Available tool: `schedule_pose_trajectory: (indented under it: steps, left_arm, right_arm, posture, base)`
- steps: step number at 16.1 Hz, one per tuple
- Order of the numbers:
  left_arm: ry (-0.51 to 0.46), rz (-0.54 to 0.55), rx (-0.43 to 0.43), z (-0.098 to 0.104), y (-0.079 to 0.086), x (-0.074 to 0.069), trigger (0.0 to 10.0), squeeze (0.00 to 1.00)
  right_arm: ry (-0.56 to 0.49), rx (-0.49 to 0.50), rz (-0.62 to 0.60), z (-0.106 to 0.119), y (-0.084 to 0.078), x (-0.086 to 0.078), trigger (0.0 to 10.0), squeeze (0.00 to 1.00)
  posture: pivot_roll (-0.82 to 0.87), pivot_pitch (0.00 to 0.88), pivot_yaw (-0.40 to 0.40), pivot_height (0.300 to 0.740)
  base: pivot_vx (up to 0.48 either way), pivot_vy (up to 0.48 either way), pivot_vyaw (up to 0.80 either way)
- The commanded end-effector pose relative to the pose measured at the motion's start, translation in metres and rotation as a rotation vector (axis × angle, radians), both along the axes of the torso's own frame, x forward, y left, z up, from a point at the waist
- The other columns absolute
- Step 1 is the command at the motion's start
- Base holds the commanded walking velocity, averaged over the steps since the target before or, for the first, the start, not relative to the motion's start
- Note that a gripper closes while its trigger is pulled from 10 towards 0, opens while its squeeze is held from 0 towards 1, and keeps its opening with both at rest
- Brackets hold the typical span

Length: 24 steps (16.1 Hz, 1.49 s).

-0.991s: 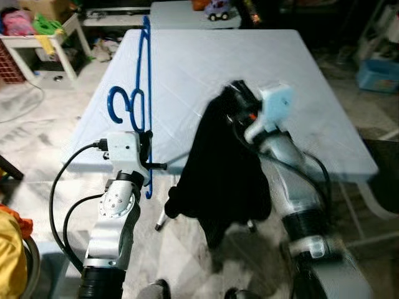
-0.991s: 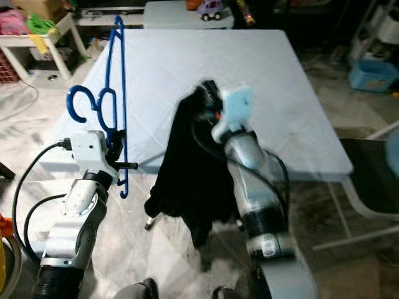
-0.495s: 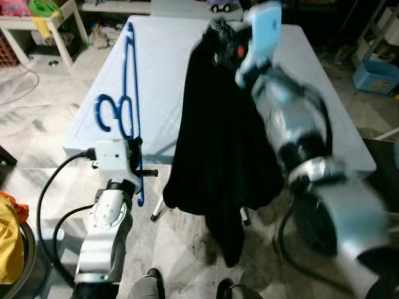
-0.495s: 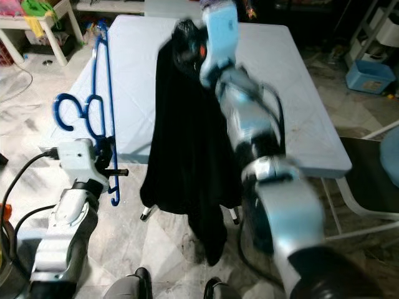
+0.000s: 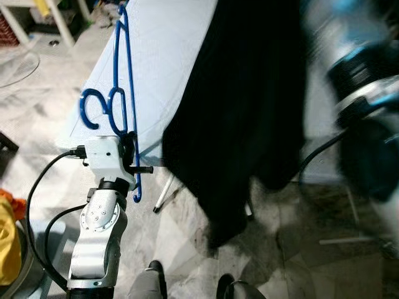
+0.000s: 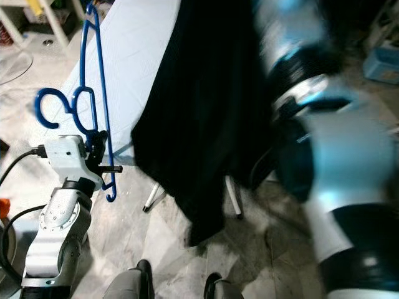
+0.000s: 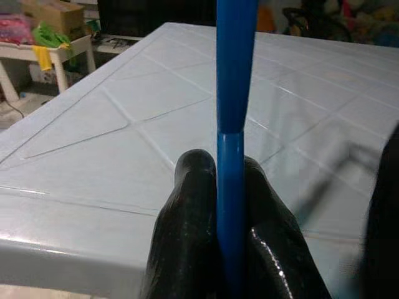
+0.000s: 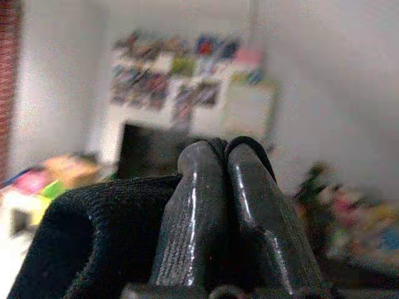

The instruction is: Hang hanger

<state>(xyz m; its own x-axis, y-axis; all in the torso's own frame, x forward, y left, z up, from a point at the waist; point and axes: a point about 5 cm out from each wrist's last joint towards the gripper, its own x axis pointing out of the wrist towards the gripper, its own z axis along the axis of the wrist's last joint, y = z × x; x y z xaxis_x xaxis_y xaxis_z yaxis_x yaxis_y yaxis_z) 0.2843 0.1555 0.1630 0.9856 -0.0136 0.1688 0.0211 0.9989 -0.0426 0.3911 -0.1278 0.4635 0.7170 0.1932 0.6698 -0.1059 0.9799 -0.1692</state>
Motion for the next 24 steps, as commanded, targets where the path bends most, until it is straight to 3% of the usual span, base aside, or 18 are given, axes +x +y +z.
schedule_pose_trajectory:
  steps: [1,3,5,7,8,10,11,12,13,16,17,18,20,24]
  left_arm:
    - [0.051,0.017,0.011,-0.01,0.001,-0.003,10.0,0.0]
    - [0.047,0.019,0.014,-0.01,0.001,-0.003,10.0,0.0]
    - [0.046,0.016,0.016,-0.01,-0.001,-0.003,10.0,0.0]
    - [0.042,-0.003,0.019,-0.009,-0.005,-0.001,10.0,0.0]
    - [0.042,-0.008,0.019,-0.009,-0.006,-0.001,10.0,0.0]
    - [0.044,-0.009,0.019,-0.009,-0.007,0.0,10.0,0.0]
    - [0.046,-0.014,0.019,-0.009,-0.007,0.0,10.0,0.0]
    - [0.047,-0.021,0.02,-0.01,-0.007,0.001,10.0,0.0]
    - [0.049,-0.031,0.022,-0.01,-0.008,0.003,10.0,0.0]
    - [0.051,-0.059,0.027,-0.01,-0.012,0.007,10.0,0.0]
    - [0.056,-0.075,0.031,-0.011,-0.014,0.01,10.0,0.0]
    - [0.056,-0.078,0.031,-0.011,-0.014,0.01,10.0,0.0]
    - [0.065,-0.11,0.028,-0.013,-0.02,0.014,10.0,0.0]
    - [0.069,-0.141,0.025,-0.015,-0.027,0.02,10.0,0.0]
  right_arm:
    - [-0.13,-0.002,-0.042,0.033,-0.006,-0.017,10.0,0.0]
    - [-0.179,-0.016,-0.073,0.044,-0.016,-0.024,10.0,0.0]
    - [-0.15,-0.067,-0.076,0.03,-0.02,-0.017,10.0,0.0]
    - [0.01,-0.18,-0.008,-0.028,-0.01,0.007,10.0,0.0]
    - [0.131,-0.275,0.068,-0.077,-0.003,0.019,10.0,0.0]
    - [0.239,-0.35,0.145,-0.122,0.002,0.023,10.0,0.0]
    - [0.327,-0.402,0.22,-0.163,0.004,0.023,10.0,0.0]
    - [0.39,-0.378,0.262,-0.183,0.002,0.022,10.0,0.0]
    - [0.442,-0.373,0.306,-0.202,0.0,0.02,10.0,1.0]
    - [0.479,-0.404,0.377,-0.215,-0.004,0.016,10.0,1.0]
    - [0.451,-0.514,0.389,-0.217,-0.004,0.012,10.0,1.0]
    - [0.446,-0.536,0.392,-0.218,-0.004,0.011,10.0,1.0]
    - [0.431,-0.726,0.458,-0.239,-0.001,-0.001,10.0,1.0]
    - [0.477,-0.647,0.509,-0.262,-0.009,-0.014,10.0,1.0]
  posture:
    - [0.2,0.213,-0.061,0.74]
    - [0.2,0.211,-0.062,0.74]
    - [0.19,0.209,-0.06,0.74]
    - [0.19,0.207,-0.057,0.74]
    - [0.19,0.205,-0.055,0.74]
    - [0.18,0.204,-0.051,0.74]
    - [0.18,0.203,-0.049,0.74]
    - [0.18,0.201,-0.042,0.74]
    - [0.17,0.195,-0.028,0.74]
    - [0.14,0.181,-0.006,0.74]
    - [0.13,0.174,0.001,0.74]
    - [0.13,0.174,0.001,0.74]
    - [0.1,0.163,0.017,0.74]
    - [0.05,0.15,0.035,0.74]
  base:
    - [0.0,0.0,0.0]
    - [0.0,0.0,0.0]
    - [0.0,0.0,0.0]
    - [0.0,0.0,0.0]
    - [0.0,0.0,0.0]
    - [0.0,0.0,0.0]
    - [0.0,0.0,0.0]
    - [0.0,0.0,0.0]
    - [0.0,0.0,0.0]
    - [0.0,0.0,0.0]
    - [0.0,0.0,0.0]
    - [0.0,0.0,0.0]
    - [0.0,0.0,0.0]
    - [0.0,0.0,0.0]
